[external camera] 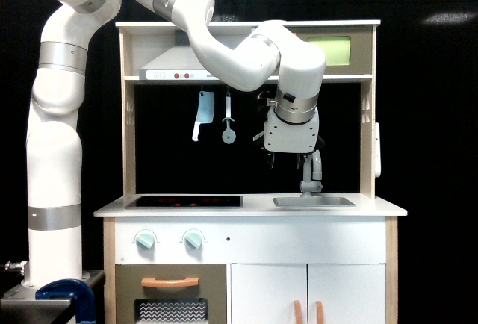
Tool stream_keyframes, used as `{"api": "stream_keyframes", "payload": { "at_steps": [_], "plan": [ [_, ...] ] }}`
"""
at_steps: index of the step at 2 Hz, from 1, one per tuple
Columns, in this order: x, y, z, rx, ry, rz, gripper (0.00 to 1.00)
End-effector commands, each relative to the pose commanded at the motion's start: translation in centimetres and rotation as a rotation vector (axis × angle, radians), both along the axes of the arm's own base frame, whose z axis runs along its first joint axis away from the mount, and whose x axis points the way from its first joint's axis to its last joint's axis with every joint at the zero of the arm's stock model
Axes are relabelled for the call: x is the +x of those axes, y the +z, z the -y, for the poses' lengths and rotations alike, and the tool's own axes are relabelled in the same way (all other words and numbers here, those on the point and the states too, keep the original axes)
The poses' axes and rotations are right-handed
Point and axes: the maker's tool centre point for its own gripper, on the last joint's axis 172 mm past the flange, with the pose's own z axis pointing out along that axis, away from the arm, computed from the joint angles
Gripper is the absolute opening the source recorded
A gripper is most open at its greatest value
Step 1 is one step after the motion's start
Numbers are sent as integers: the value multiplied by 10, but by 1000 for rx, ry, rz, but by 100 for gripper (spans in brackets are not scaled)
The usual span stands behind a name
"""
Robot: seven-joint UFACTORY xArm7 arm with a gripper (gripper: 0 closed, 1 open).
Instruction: Open the oven door
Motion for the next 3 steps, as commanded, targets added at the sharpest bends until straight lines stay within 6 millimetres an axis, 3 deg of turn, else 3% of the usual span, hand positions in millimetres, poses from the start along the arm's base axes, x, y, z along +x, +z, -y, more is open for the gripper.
{"api": "stream_keyframes", "payload": {
  "at_steps": [1,2,3],
  "plan": [
    [0,8,-5,35,33,-5,100],
    [15,68,-31,35,33,-5,100],
    [27,151,-88,35,33,-5,100]
  ]
}}
